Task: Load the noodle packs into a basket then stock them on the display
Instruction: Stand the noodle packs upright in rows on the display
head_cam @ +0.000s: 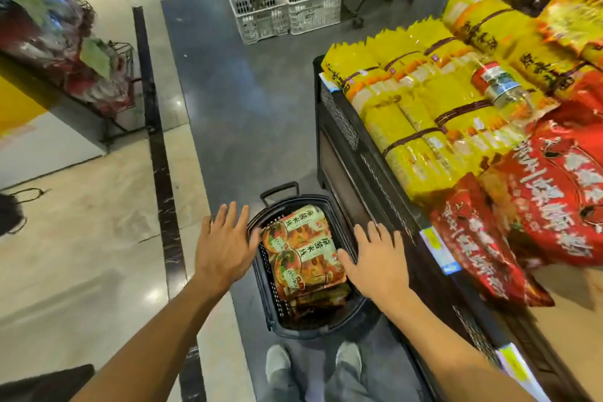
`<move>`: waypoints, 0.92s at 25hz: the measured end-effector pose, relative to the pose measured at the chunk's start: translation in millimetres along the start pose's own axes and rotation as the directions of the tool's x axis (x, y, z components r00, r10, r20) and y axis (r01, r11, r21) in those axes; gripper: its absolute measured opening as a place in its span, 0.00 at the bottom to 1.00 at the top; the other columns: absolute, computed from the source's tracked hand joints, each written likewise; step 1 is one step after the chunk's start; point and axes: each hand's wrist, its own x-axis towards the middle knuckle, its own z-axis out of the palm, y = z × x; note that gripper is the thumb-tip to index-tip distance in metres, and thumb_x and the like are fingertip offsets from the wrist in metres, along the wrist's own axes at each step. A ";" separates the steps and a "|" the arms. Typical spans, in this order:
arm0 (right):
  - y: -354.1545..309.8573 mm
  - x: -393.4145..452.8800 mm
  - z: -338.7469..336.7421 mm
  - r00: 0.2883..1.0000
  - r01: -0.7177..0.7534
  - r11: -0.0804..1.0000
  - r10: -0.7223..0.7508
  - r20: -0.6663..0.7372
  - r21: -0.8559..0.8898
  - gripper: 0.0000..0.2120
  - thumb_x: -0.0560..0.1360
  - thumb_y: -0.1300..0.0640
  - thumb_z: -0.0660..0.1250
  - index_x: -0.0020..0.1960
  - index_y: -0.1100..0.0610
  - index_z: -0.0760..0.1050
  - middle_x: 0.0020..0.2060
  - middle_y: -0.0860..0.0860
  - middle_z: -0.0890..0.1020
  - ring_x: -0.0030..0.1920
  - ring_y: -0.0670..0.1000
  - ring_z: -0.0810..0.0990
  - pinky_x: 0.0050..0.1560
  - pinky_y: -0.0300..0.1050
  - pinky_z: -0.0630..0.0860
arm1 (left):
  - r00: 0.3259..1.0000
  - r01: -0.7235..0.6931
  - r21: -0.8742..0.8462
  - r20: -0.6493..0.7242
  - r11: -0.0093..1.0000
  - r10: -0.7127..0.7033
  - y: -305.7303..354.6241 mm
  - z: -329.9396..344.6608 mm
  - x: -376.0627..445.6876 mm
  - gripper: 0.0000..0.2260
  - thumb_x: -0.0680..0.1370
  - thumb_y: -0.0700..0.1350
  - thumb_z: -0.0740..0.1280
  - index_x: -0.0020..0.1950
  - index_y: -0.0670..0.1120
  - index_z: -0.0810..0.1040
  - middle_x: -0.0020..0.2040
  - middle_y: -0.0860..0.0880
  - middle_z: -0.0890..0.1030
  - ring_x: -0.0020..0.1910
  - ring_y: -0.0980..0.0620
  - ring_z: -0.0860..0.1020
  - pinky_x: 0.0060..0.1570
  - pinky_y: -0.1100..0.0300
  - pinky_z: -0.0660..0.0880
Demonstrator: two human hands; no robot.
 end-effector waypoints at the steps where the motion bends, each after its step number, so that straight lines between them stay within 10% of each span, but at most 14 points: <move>1: -0.9 9.4 10.9 1.000 -0.014 1.000 0.014 0.005 -0.001 0.38 0.77 0.33 0.47 0.72 0.57 0.74 0.69 0.60 0.77 0.71 0.62 0.73 0.72 0.66 0.67 | 0.999 -0.010 0.018 0.031 1.000 0.009 -1.6 13.1 14.4 0.31 0.83 0.63 0.42 0.83 0.50 0.52 0.83 0.46 0.53 0.82 0.44 0.50 0.80 0.44 0.48; 14: -58.2 100.4 293.2 0.880 -0.343 0.937 0.292 0.374 0.074 0.44 0.79 0.28 0.44 0.83 0.58 0.44 0.82 0.60 0.48 0.82 0.59 0.45 0.81 0.60 0.45 | 0.923 -0.262 0.092 0.314 0.961 0.222 -21.0 297.7 202.5 0.31 0.83 0.62 0.41 0.83 0.49 0.49 0.83 0.45 0.50 0.82 0.46 0.49 0.79 0.44 0.49; 23: -106.8 156.7 426.9 0.708 -0.703 0.589 0.521 0.477 0.399 0.53 0.74 0.22 0.45 0.82 0.59 0.36 0.81 0.62 0.38 0.81 0.61 0.40 0.80 0.61 0.42 | 0.836 -0.313 -0.131 0.432 0.941 0.338 -23.4 432.8 295.3 0.31 0.83 0.64 0.45 0.83 0.52 0.48 0.84 0.47 0.45 0.82 0.43 0.48 0.79 0.44 0.50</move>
